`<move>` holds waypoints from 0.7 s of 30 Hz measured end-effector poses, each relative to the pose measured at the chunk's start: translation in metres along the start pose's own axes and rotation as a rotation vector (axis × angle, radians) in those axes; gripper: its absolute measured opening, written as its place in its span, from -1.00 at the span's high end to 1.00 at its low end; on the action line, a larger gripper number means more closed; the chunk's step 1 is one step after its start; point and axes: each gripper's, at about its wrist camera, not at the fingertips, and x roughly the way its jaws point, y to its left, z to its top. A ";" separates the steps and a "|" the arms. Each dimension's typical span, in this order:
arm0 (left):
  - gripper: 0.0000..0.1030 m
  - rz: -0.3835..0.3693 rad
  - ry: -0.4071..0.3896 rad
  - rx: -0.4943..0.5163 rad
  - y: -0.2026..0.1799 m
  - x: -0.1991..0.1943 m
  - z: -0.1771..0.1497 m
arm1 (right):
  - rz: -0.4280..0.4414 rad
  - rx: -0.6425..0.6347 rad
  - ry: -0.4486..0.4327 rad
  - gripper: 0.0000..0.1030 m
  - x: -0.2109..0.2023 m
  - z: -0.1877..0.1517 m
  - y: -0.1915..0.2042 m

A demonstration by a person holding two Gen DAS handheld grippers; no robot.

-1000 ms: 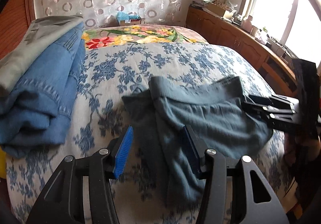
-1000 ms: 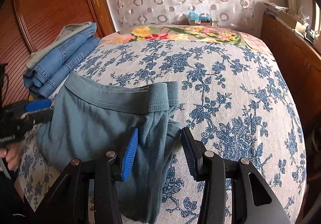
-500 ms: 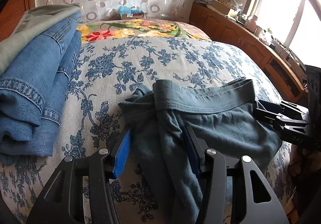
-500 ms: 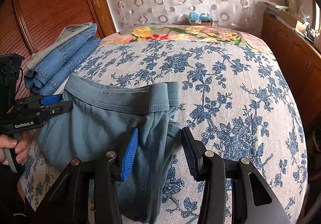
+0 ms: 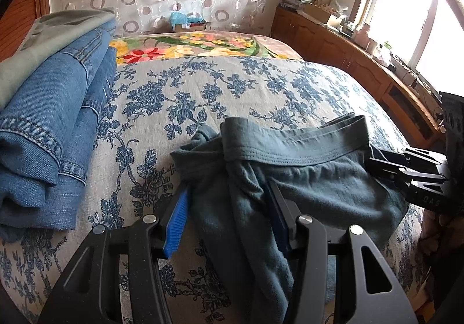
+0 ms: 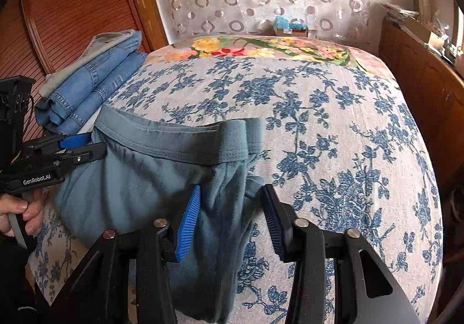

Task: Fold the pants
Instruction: 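Close both grippers on the waistband of the shorts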

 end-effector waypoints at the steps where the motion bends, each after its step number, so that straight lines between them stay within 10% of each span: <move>1: -0.02 0.000 0.000 -0.001 0.000 0.000 0.000 | 0.004 -0.004 0.001 0.45 0.000 0.000 0.001; 10: -0.02 0.001 -0.002 -0.003 0.000 0.000 0.000 | 0.021 -0.009 0.006 0.62 0.003 0.001 0.003; 21: 0.61 -0.023 -0.029 0.030 -0.010 -0.009 0.001 | 0.023 -0.008 0.005 0.62 0.003 0.001 0.003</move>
